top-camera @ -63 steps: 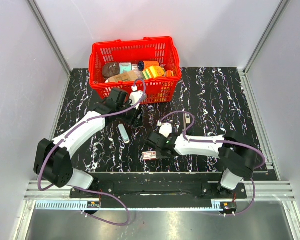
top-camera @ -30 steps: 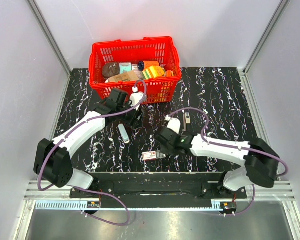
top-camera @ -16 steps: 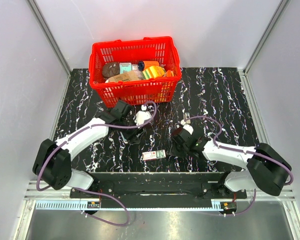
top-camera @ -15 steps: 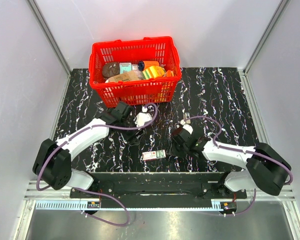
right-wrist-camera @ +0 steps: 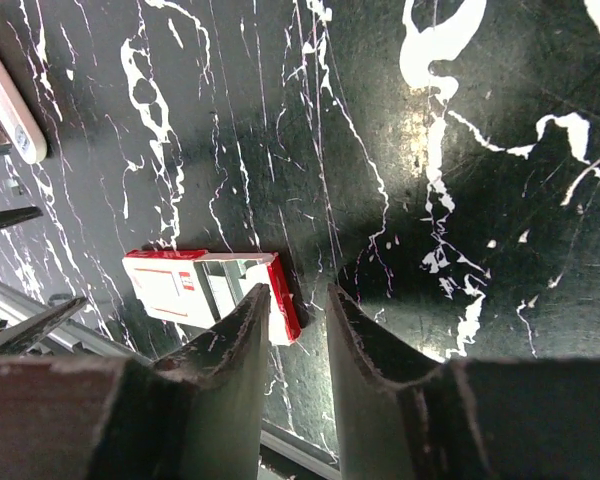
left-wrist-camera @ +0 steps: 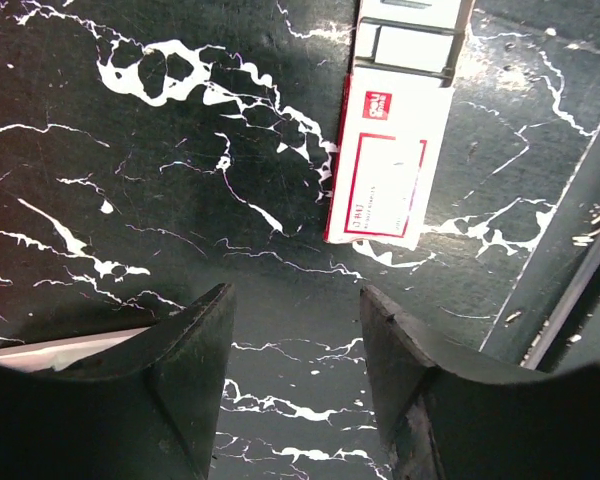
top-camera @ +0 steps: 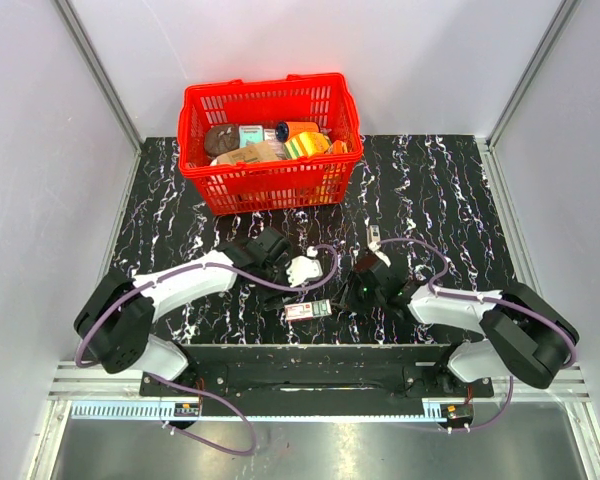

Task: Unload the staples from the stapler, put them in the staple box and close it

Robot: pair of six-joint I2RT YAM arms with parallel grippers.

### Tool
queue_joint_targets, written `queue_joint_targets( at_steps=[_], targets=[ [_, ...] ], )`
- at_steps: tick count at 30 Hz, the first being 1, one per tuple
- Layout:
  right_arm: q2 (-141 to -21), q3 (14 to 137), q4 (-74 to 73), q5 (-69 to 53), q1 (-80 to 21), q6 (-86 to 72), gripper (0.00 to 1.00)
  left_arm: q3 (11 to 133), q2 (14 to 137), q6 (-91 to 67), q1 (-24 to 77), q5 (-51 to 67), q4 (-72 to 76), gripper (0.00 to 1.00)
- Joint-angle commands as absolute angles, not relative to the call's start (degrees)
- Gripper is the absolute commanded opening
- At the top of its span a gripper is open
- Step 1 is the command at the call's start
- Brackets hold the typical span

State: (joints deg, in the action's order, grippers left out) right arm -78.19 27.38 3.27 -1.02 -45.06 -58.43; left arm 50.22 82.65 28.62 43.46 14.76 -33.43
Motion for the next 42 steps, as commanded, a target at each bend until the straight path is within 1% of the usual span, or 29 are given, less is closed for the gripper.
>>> queue_joint_targets(
  at_steps=[1,10,17,29,42],
  targets=[
    [-77.7,25.9,8.6,-3.3,-44.5,-59.6,0.34,49.7,84.0,30.4,45.1,9.9,-29.4,0.57],
    [-78.7,24.0,12.1,-5.3,-44.0,-60.9,0.32,48.1,87.6,31.8,48.3,3.3,-26.2,0.56],
    [-78.7,23.0,13.4,-5.8,-44.0,-61.7,0.28,47.7,89.1,31.6,49.7,2.3,-25.0,0.56],
    [-82.4,23.6,16.4,-8.3,-44.0,-61.5,0.22,48.3,89.9,30.4,51.1,1.8,-24.1,0.56],
    [-86.0,24.7,20.5,-11.8,-44.1,-60.5,0.18,48.9,90.8,29.8,51.2,0.6,-23.5,0.55]
  ],
)
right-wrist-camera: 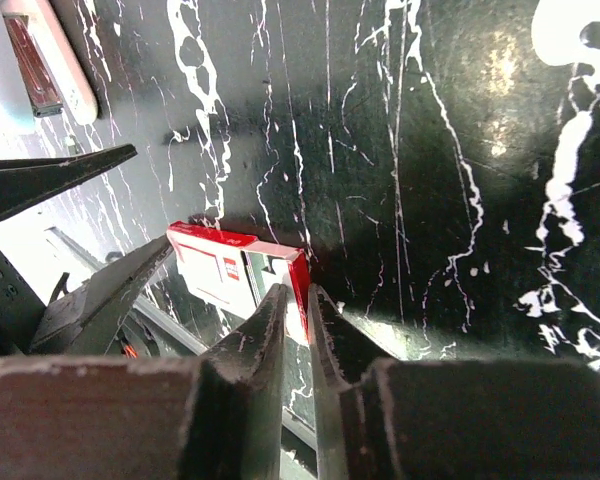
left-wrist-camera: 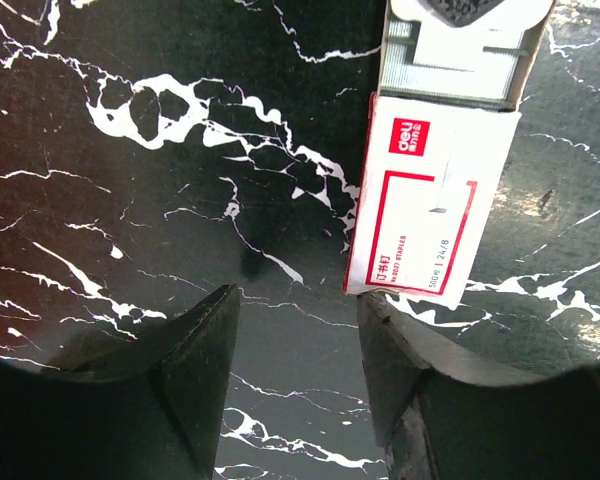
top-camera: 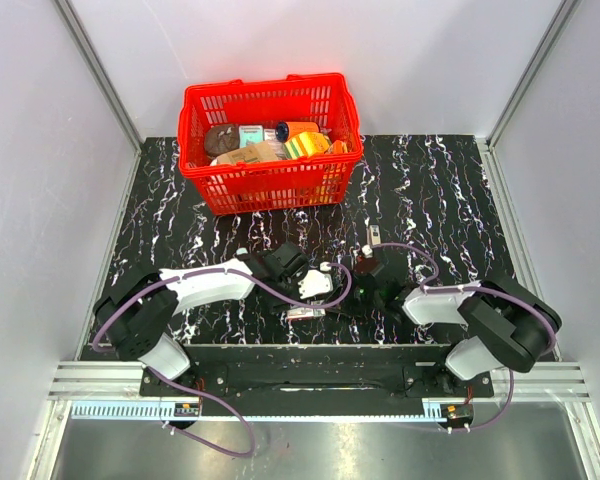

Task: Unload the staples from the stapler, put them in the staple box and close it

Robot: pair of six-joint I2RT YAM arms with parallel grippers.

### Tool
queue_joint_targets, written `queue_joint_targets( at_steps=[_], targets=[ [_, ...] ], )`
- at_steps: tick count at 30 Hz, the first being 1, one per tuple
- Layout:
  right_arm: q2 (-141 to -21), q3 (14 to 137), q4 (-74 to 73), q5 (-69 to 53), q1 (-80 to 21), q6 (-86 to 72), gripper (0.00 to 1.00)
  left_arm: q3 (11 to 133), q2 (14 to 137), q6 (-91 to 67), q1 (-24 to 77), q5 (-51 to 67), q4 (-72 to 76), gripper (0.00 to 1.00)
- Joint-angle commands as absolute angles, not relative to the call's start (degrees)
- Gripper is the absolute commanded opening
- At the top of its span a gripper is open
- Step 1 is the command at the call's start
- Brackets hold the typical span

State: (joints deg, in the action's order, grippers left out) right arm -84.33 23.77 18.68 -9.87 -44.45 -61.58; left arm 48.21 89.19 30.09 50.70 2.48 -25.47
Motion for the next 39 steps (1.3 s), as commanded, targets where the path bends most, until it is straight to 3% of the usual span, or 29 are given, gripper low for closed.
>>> queue_joint_targets(
  at_steps=[1,11,22,39],
  targets=[
    [-86.4,24.8,20.8,-12.2,-44.2,-60.6,0.18,48.9,90.9,29.8,51.1,0.6,-23.5,0.55],
    [-89.2,24.3,26.2,-14.9,-44.5,-62.1,0.17,49.4,91.2,29.4,51.4,0.3,-23.5,0.55],
    [-91.7,23.6,33.2,-17.3,-45.4,-63.7,0.24,49.7,91.2,29.0,52.3,-1.5,-23.7,0.54],
    [-95.5,26.3,34.2,-17.8,-47.0,-63.7,0.28,50.9,91.1,27.9,52.8,1.5,-24.6,0.54]
  ],
)
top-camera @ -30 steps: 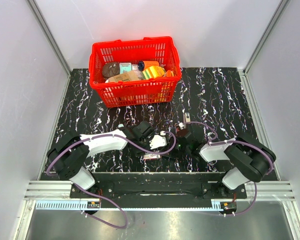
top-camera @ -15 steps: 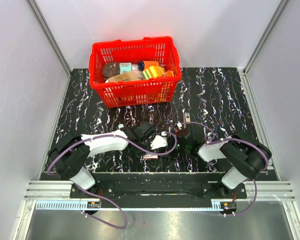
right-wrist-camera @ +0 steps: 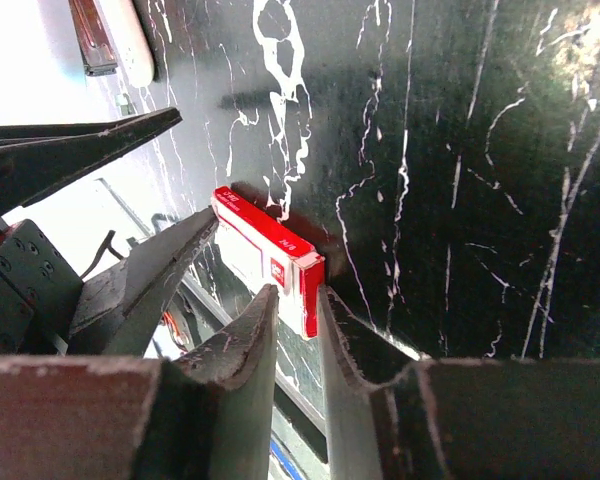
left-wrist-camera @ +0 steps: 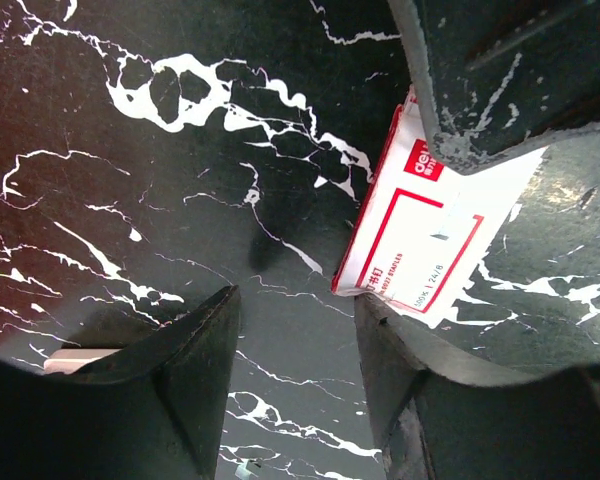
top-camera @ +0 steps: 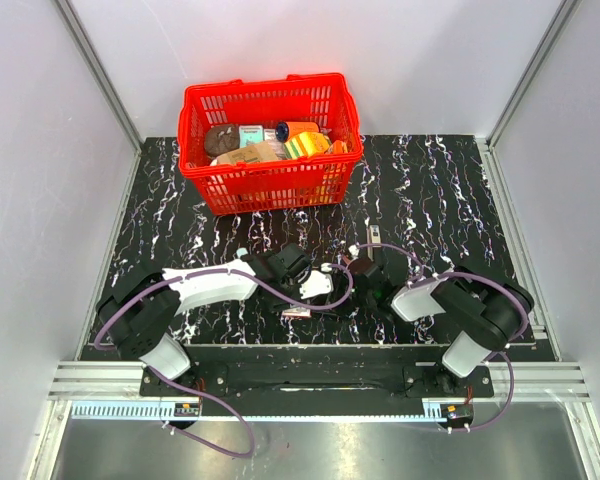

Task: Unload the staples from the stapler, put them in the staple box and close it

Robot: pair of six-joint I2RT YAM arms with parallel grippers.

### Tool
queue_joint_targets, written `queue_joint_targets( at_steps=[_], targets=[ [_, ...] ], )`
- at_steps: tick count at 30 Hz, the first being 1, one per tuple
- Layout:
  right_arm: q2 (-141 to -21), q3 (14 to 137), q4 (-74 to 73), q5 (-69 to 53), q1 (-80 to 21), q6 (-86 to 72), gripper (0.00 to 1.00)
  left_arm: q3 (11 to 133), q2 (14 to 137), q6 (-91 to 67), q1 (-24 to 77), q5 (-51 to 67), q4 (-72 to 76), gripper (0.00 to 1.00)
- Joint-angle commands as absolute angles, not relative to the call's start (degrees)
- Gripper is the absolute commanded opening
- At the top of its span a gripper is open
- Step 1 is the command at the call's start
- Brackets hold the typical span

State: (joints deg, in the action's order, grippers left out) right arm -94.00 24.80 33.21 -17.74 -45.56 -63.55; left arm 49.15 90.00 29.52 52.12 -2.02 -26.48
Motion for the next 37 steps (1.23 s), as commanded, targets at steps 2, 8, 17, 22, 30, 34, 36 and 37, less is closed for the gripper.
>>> queue_joint_targets(
  at_steps=[2,8,17,22,30,34,36,37],
  targets=[
    [-95.0,25.7,33.9,-17.2,-46.9,-63.9,0.29,51.2,91.2,27.4,52.7,3.4,-25.0,0.54],
    [-88.3,24.8,24.8,-13.5,-46.4,-61.6,0.40,52.6,91.2,26.4,52.0,7.3,-26.6,0.54],
    [-68.7,23.6,3.8,-5.8,-44.5,-55.3,0.67,57.2,88.1,25.8,41.8,13.5,-32.7,0.54],
    [-60.0,27.2,-9.9,-2.2,-43.9,-50.2,0.77,61.2,83.3,24.8,38.8,15.1,-38.0,0.57],
    [-54.8,43.8,-28.7,6.9,-43.9,-40.2,0.99,73.5,72.6,20.6,34.4,14.6,-44.7,0.67],
    [-54.4,49.2,-31.2,7.6,-43.9,-35.5,1.00,75.7,69.4,19.6,29.5,12.0,-44.7,0.70],
    [-54.8,51.2,-31.6,8.6,-43.9,-34.2,1.00,76.0,68.3,18.7,25.9,11.3,-43.9,0.71],
    [-54.9,52.2,-31.6,9.3,-43.9,-33.6,0.99,76.0,67.9,17.7,22.6,11.3,-43.2,0.73]
  ],
)
